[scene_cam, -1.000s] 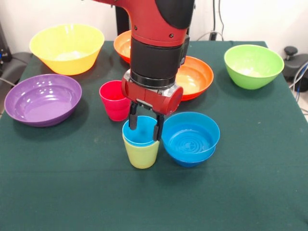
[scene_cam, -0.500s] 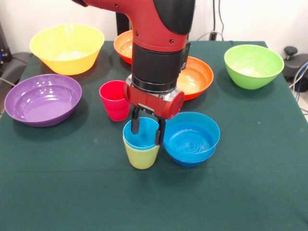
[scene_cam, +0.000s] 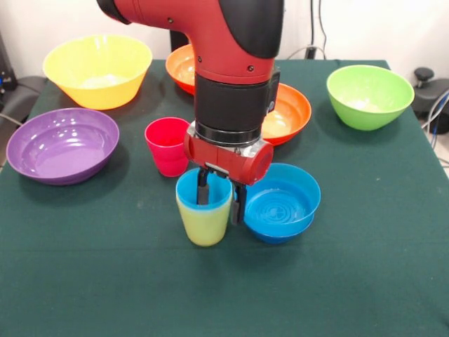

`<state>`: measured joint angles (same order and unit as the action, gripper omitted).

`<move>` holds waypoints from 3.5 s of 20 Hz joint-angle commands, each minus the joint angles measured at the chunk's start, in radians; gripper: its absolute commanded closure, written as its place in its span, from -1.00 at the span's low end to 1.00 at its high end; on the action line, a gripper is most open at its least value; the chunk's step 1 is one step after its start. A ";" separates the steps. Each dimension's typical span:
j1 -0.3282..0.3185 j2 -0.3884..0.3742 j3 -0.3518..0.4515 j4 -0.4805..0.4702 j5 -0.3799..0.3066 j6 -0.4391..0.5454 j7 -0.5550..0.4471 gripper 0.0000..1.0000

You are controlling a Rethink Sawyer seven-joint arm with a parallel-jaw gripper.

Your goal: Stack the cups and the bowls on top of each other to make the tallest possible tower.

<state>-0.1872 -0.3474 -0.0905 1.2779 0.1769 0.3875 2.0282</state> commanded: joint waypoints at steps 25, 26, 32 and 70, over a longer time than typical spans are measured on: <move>-0.032 0.064 0.117 0.081 -0.007 -0.030 0.092 -1.00; -0.036 0.063 0.123 0.081 -0.007 -0.035 0.090 -1.00; -0.038 0.068 0.122 0.071 -0.009 -0.036 0.093 -1.00; -0.030 0.078 0.109 0.062 -0.013 -0.038 0.101 1.00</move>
<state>-0.2207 -0.3012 -0.0576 1.2948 0.1767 0.3729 2.0282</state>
